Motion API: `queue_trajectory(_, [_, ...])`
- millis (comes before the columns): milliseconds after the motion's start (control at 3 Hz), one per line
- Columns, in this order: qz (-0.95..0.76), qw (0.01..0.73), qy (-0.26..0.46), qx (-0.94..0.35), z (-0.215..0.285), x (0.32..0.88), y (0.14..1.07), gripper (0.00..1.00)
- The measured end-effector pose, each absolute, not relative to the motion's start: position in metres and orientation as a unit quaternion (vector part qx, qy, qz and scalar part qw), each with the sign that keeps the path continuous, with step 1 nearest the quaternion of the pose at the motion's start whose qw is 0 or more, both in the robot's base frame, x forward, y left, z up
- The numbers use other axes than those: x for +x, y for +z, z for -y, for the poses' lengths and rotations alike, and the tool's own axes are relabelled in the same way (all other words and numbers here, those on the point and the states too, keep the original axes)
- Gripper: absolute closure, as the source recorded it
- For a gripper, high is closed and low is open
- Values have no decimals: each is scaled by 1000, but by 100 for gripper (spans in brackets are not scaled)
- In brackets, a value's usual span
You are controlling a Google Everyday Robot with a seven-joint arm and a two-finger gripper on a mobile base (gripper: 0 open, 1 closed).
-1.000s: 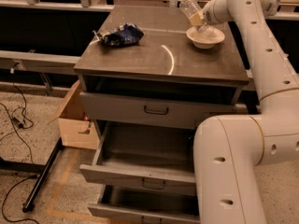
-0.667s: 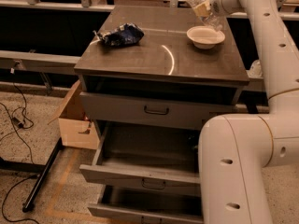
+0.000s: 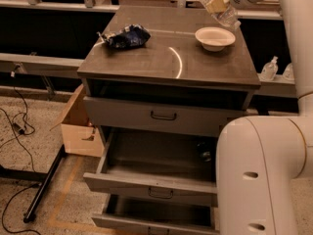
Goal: Pick water bottle from paper bowl and place on counter
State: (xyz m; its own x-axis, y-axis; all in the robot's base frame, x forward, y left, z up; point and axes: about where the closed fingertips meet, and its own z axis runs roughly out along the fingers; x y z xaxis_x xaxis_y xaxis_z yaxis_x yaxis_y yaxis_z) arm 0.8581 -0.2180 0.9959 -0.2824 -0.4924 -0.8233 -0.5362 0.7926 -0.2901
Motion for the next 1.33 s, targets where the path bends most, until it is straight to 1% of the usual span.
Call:
queue_trajectory(667, [-820, 412, 103, -384, 173, 808, 956, 100])
queue_trajectory(1333, [-816, 357, 122, -438, 144, 779, 908, 100])
